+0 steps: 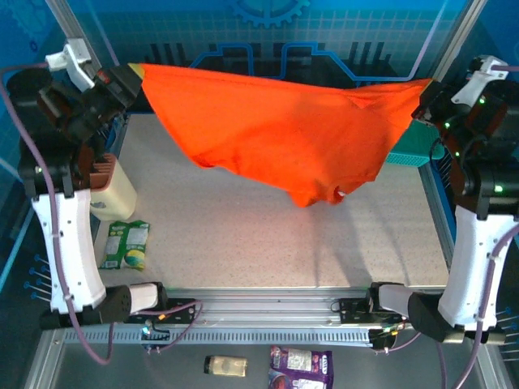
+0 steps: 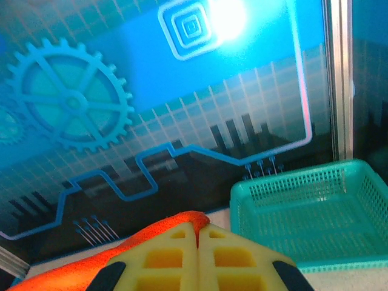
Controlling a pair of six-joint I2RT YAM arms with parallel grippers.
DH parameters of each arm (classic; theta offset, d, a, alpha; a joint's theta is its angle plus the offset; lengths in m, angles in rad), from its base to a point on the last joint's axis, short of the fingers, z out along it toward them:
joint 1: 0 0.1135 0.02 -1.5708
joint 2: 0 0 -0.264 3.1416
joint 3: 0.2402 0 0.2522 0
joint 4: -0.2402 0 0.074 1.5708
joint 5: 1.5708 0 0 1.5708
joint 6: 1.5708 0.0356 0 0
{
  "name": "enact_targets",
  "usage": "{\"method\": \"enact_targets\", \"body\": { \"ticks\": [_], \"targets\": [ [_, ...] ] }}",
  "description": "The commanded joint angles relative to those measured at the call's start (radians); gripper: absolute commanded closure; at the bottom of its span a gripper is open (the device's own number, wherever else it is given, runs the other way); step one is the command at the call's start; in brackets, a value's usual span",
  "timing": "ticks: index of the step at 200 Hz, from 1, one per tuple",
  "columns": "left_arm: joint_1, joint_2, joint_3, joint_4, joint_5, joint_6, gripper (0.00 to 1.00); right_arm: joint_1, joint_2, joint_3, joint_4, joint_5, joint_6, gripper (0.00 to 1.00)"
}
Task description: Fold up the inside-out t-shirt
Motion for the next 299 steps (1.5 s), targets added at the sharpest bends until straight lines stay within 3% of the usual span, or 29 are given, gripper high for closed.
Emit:
{"method": "enact_targets", "body": {
  "ticks": [1, 77, 130, 193, 237, 267, 299],
  "targets": [
    [0.014, 0.051, -0.09, 0.002, 0.007, -0.024, 1.0, -0.016, -0.043, 0.027, 0.033, 0.041, -0.008, 1.0],
    [0.014, -0.052, -0.039, -0.042, -0.09, 0.059, 1.0, -0.016, -0.141, 0.018, 0.071, 0.061, -0.03, 1.0],
    [0.014, -0.118, -0.051, 0.036, -0.035, 0.101, 1.0, -0.015, -0.179, 0.05, 0.094, 0.093, -0.056, 1.0],
    [0.013, -0.061, -0.082, 0.051, -0.044, 0.067, 1.0, -0.016, -0.055, 0.059, 0.122, 0.02, -0.034, 1.0],
    [0.011, 0.099, -0.188, 0.218, -0.051, 0.015, 1.0, -0.015, 0.114, -0.06, 0.263, -0.118, 0.069, 1.0],
    [0.011, 0.319, 0.053, 0.21, -0.045, -0.016, 1.0, -0.012, 0.299, 0.047, 0.367, -0.185, 0.14, 1.0],
    [0.013, 0.594, 0.596, 0.051, -0.029, -0.04, 1.0, -0.013, 0.503, 0.401, 0.299, -0.237, 0.212, 1.0]
  ]
}}
